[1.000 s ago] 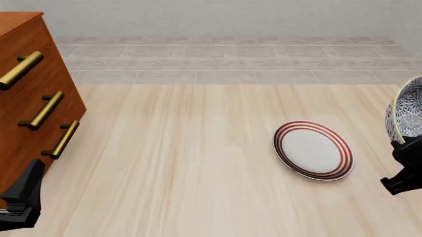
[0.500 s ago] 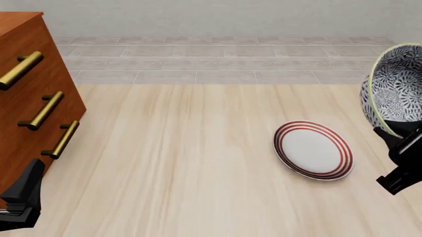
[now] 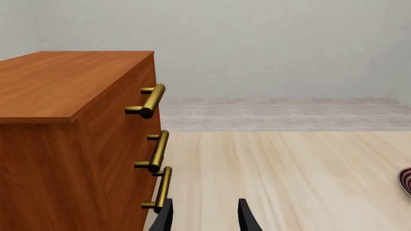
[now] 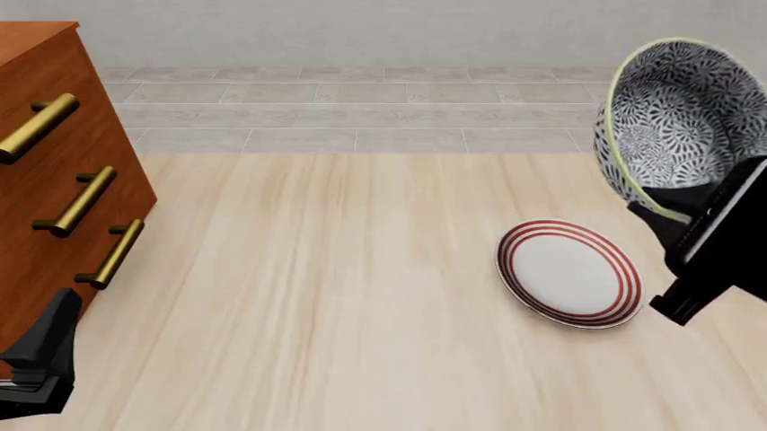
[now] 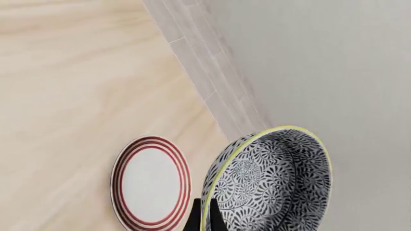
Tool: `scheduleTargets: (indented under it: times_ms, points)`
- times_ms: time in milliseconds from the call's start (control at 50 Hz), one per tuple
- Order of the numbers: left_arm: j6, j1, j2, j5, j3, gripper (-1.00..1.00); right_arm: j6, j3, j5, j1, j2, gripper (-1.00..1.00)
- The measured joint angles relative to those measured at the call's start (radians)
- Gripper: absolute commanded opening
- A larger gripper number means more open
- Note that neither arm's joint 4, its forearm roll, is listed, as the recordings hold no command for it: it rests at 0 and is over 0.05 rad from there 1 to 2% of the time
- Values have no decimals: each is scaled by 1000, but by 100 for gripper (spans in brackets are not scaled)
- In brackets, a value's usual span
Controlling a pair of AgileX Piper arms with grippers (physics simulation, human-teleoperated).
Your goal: Put the bowl on top of the cabinet.
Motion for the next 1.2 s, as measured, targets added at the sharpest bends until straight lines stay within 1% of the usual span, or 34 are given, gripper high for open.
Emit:
scheduleTargets:
  times_ms: [120,400,560,680,1040,1200]
  points:
    - [0,0,4,-5,0,100,-39,-1,-26,29,32,-100]
    - [0,0,6,-6,1,100,-190,27,-101,49,108,-100]
    - [0,0,3,-3,0,100,-259,26,-138,54,144,-100]
    - [0,0,0,0,-1,100,-285,15,-156,64,169,-100]
    - [-3,-12,14,-8,-3,100,-324,14,-191,105,202,-100]
    - [-27,-40,57,6,-47,100,-331,22,-204,120,211,-100]
